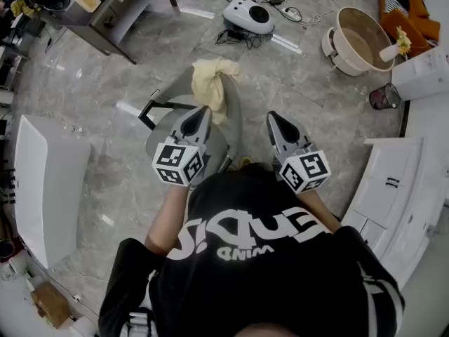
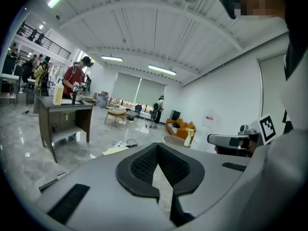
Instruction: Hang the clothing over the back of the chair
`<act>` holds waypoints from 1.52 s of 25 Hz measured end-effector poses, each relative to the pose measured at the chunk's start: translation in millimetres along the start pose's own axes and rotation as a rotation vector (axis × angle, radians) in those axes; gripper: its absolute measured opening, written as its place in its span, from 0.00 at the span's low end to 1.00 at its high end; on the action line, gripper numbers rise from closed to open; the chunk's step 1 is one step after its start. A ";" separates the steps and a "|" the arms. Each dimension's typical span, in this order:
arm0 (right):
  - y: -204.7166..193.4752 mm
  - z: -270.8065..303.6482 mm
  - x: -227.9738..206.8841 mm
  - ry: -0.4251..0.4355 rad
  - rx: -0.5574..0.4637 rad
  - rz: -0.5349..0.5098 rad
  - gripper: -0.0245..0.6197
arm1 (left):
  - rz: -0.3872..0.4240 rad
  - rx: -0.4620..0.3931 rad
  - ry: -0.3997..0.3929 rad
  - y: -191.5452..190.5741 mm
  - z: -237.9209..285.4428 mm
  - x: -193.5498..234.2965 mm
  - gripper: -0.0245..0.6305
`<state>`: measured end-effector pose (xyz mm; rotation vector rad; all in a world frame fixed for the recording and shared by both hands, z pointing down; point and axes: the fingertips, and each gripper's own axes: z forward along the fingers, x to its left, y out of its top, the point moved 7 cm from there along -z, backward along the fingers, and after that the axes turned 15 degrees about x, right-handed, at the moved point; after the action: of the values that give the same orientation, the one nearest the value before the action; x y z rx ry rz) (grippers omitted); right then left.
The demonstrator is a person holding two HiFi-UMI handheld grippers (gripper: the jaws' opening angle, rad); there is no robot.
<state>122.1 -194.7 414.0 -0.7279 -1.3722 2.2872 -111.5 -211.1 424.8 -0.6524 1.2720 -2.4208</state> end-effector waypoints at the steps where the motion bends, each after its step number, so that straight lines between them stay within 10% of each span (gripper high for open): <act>1: -0.3 0.5 0.0 0.000 0.001 -0.005 0.06 | 0.002 -0.015 0.001 -1.4 -2.5 -2.0 0.06; 38: -3.7 16.6 4.0 0.034 0.034 -0.035 0.06 | -0.038 -0.146 0.084 -15.7 -38.0 10.6 0.06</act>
<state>109.0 -202.4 422.8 -0.7231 -1.3180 2.2549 -141.9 -181.6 421.5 -0.6250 1.4940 -2.4261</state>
